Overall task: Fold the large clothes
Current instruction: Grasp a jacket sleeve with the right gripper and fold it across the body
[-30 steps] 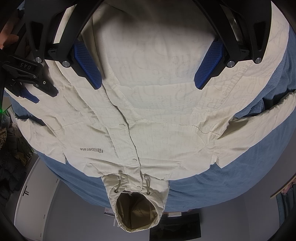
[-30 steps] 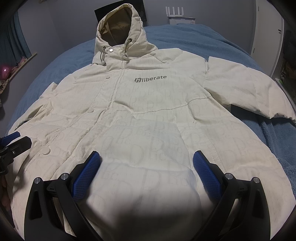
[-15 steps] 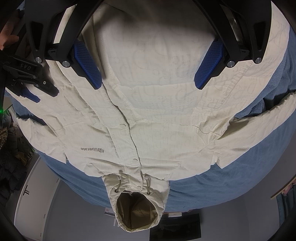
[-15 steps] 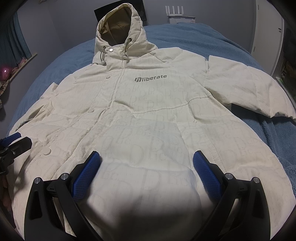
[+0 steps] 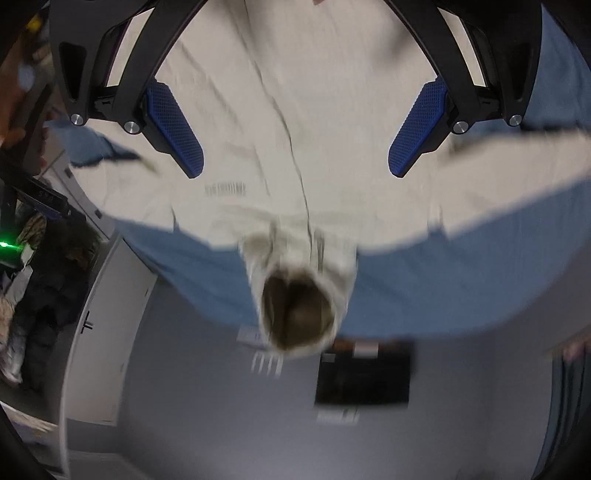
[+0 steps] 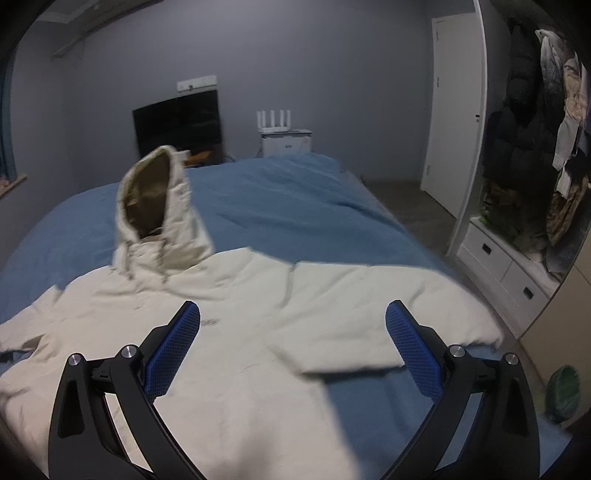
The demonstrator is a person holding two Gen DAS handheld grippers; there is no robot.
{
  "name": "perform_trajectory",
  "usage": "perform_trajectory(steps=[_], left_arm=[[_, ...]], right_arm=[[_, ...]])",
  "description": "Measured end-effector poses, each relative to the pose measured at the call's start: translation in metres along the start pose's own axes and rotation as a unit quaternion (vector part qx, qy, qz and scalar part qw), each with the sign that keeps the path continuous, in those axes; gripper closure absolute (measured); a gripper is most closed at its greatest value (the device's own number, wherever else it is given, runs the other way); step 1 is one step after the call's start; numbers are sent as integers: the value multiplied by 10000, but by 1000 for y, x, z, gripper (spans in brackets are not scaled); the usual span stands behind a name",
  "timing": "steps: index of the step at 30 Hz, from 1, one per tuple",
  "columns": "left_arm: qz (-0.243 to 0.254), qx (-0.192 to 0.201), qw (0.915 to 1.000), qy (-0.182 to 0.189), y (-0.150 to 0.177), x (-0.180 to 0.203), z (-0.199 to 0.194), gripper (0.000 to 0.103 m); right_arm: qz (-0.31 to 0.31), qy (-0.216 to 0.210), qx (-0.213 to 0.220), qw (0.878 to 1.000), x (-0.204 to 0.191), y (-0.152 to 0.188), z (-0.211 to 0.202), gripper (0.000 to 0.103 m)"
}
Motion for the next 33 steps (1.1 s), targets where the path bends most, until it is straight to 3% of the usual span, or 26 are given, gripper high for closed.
perform_trajectory(steps=[4,7,13,16,17,19,22,26,29,31,32,33], left_arm=[[536,-670,9963,-4,-24,20,35,6],[542,-947,9940,-119,-29,24,72,6],[68,-1360,9906,-147,-2,9,123,6],[40,-1631,9865,-161,21,2,146,6],[37,-1753,9844,-144,29,0,153,6],[2,-1976,9802,-103,41,-1,163,6],[-182,-2133,9768,-5,49,-8,170,6],[-486,-2032,9778,148,46,-19,167,7],[-645,-2030,9768,221,47,-23,170,7],[-733,-2027,9761,267,46,-24,171,7],[-772,-2014,9761,278,45,-26,173,7],[-790,-1993,9764,272,45,-27,173,7]], right_arm=[[1085,-684,-816,9884,64,-4,53,7],[1848,-116,-1413,9725,120,16,92,7],[2904,82,-2072,9342,179,79,137,7],[3225,117,-2225,9200,194,86,159,7],[3329,154,-2252,9155,202,86,165,9],[3470,241,-2322,9084,210,90,173,25],[3618,401,-2227,9044,227,88,187,44],[3956,664,-1779,8986,252,77,191,49],[3949,1057,-1224,9044,277,62,183,51],[4168,1039,-984,8977,292,62,185,51],[4262,967,-953,8944,294,63,188,54],[4353,898,-876,8915,297,64,189,64]])
Point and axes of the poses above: each gripper's, at about its wrist camera, not at the fingertips, and z roughly the way its jaws point, x to its right, y to its underside, the point moved 4 cm from there along z, roughly the way its jaws point, and after that the axes turned 1 degree about -y, right-handed, at the moved point
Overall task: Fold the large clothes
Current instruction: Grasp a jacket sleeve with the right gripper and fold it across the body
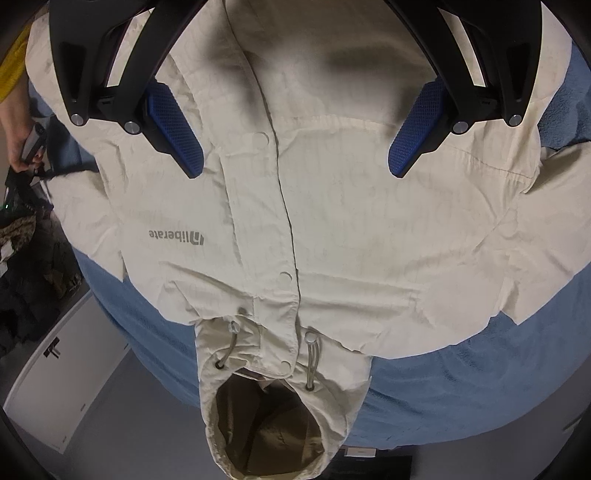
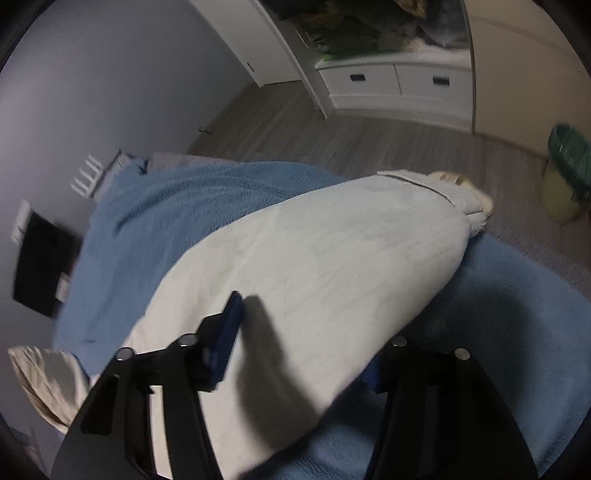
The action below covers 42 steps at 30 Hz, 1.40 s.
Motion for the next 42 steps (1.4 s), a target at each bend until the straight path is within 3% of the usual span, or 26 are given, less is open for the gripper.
perform_trajectory(steps=[1,3,10,13,18,22,25,29,33,37,39,41,42], left_arm=[[-5,16,10000,-6,0,0,0,7],[1,40,10000,-53,0,0,0,7],[72,47,9999,-119,2,2,0,7],[65,54,9999,-127,2,2,0,7],[83,83,9998,-147,2,2,0,7],[112,84,9997,-190,2,3,0,7],[133,66,9997,-213,3,3,1,6],[52,53,9997,-233,4,-1,4,6],[-51,85,9997,-219,3,-5,3,6],[-80,183,9996,-213,4,-6,0,6],[-58,233,9995,-189,4,-5,-3,6],[-40,302,9994,-169,4,-2,-9,6],[8,343,9993,-163,3,1,-13,6]], right_arm=[[19,-13,76,10000,1,-2,-1,75],[-84,-28,254,9996,-5,-4,-8,84],[-868,-798,981,9882,-68,5,-70,91],[-1474,-1443,1089,9724,-110,23,-103,92],[-2683,-2579,929,9235,-181,79,-162,92],[-3314,-3189,494,8866,-220,130,-183,92],[-3641,-3603,-120,8588,-238,177,-181,92],[-4228,-3943,-966,8102,-248,247,-167,92],[-4483,-3843,-1523,7925,-248,288,-144,92],[-4938,-3409,-1843,7785,-243,322,-117,91],[-4979,-3237,-2112,7763,-243,335,-113,83],[-4882,-3010,-2422,7826,-236,336,-109,57],[-4829,-2885,-2527,7872,-232,332,-109,36]])
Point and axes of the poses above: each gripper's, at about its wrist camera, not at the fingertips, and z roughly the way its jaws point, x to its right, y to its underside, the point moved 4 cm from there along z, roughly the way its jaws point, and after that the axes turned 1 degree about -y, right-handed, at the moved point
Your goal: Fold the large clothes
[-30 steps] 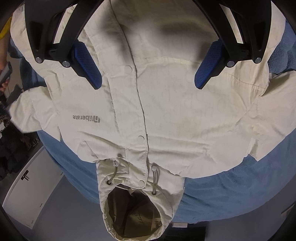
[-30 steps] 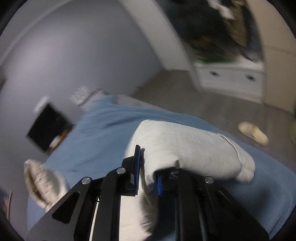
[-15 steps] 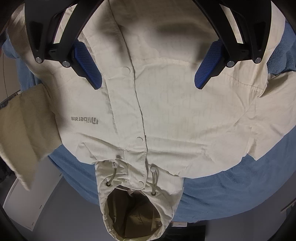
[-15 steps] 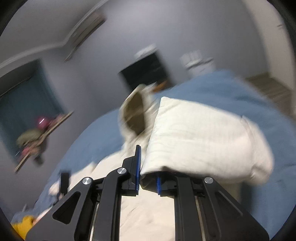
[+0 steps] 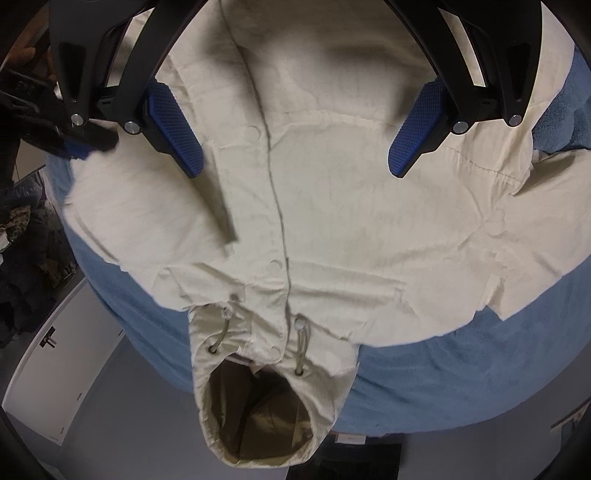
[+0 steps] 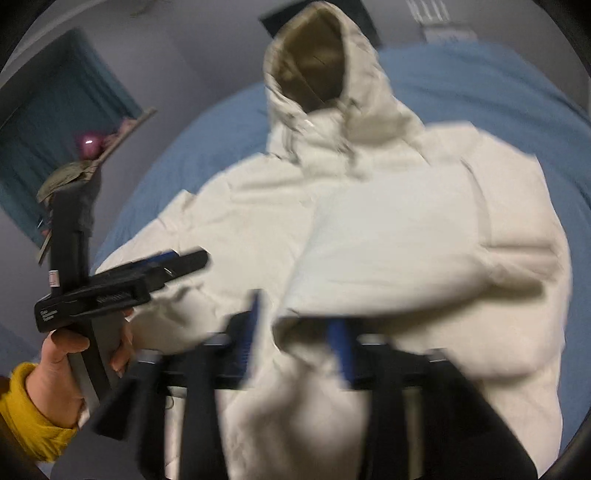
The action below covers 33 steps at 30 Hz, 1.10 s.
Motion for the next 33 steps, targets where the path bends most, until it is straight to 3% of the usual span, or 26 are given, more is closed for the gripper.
perform_trajectory(steps=[1,3,5,8,10,14,17,19,22,23,24,27,33], left_arm=[[52,18,10000,-20,-1,3,-3,6],[263,21,9996,30,-5,18,-10,6],[479,-48,9988,90,-8,37,-14,6],[879,-306,9953,260,-10,76,-9,6],[1281,-414,9904,299,-7,107,-3,6],[2330,-341,9714,294,8,174,15,7],[2588,-503,9633,497,18,206,35,7],[2792,-509,9582,372,21,220,49,13],[3286,-444,9434,-99,27,231,67,34],[3404,-403,9392,-193,28,232,70,50],[3474,-365,9367,-224,28,232,71,57],[3374,-235,9409,-157,18,223,64,79],[2693,338,9625,-34,-23,176,6,83]], right_arm=[[120,82,-115,9998,3,2,-6,26],[357,212,-280,9987,16,4,-17,26],[500,198,-35,9985,31,-1,-45,26],[752,639,651,9930,64,-16,-90,22],[1101,820,1010,9854,87,-18,-110,22],[1888,711,1325,9704,123,-14,-123,22],[2267,556,1411,9621,136,-7,-122,22],[2406,434,1366,9600,139,-3,-117,22],[2409,483,1303,9605,141,-4,-108,22],[2397,513,1291,9609,142,-7,-104,22],[2390,552,1284,9609,142,-9,-99,22],[2432,608,1278,9596,147,-8,-94,22],[2300,671,1223,9631,141,-8,-87,22]])
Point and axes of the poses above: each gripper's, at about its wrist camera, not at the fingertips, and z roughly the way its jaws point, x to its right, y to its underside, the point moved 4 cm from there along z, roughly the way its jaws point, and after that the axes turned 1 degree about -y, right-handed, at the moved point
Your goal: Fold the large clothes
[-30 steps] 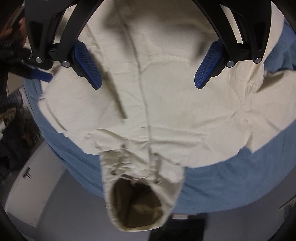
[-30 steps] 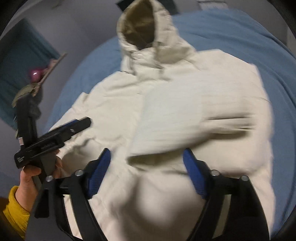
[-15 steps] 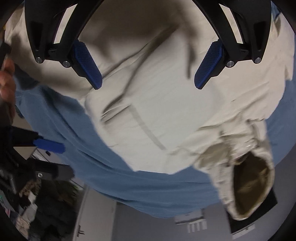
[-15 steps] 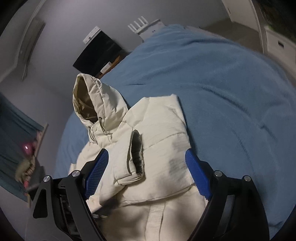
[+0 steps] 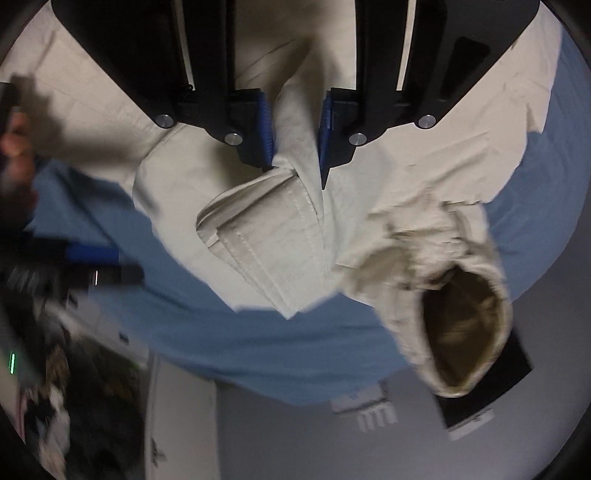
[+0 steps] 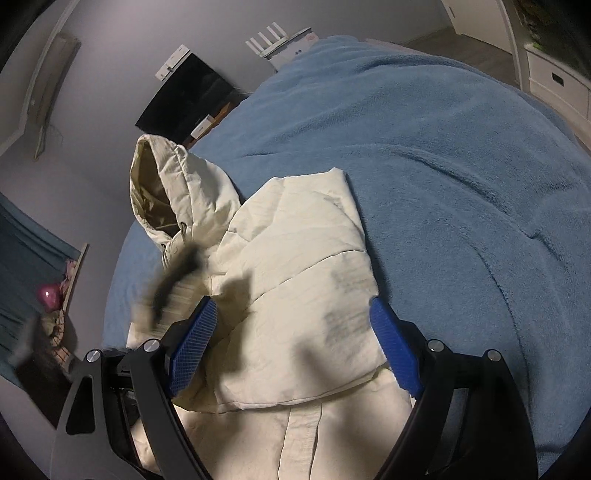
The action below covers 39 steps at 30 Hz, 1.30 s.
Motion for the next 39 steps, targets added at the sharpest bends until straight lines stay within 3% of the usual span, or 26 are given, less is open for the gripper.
perform_trajectory(steps=[4,9,13,21,23,26,28,31,33,36,39], left_arm=[[-717,290,9970,-104,2,-60,-43,84],[-1685,384,9847,-212,23,-135,-72,85],[-2198,111,9753,-204,54,-162,-62,85],[-2792,-942,9551,-296,113,-176,-9,82],[-2875,-1007,9518,-360,119,-180,-8,75],[-3026,-790,9473,-689,120,-187,-27,41],[-3123,-550,9445,-853,119,-194,-41,31],[-3055,-158,9465,-1024,106,-196,-53,27],[-2838,-58,9548,-880,97,-190,-49,21],[-2542,-369,9648,-564,93,-173,-23,22],[-2404,-724,9665,-536,96,-164,5,22]], right_arm=[[-221,71,0,9997,-9,5,2,22],[-686,230,-59,9974,-24,14,9,22],[-1106,341,-121,9932,-37,25,17,22],[-1432,713,-349,9865,-37,39,35,22],[-1406,772,-418,9862,-34,41,39,22],[-1370,820,-406,9863,-32,41,39,22],[-1390,807,-312,9865,-35,41,36,22],[-1624,773,-132,9836,-45,41,34,22],[-1900,741,-53,9790,-56,43,39,22],[-2188,737,-217,9727,-65,50,58,22],[-2267,902,-590,9680,-58,60,82,22]])
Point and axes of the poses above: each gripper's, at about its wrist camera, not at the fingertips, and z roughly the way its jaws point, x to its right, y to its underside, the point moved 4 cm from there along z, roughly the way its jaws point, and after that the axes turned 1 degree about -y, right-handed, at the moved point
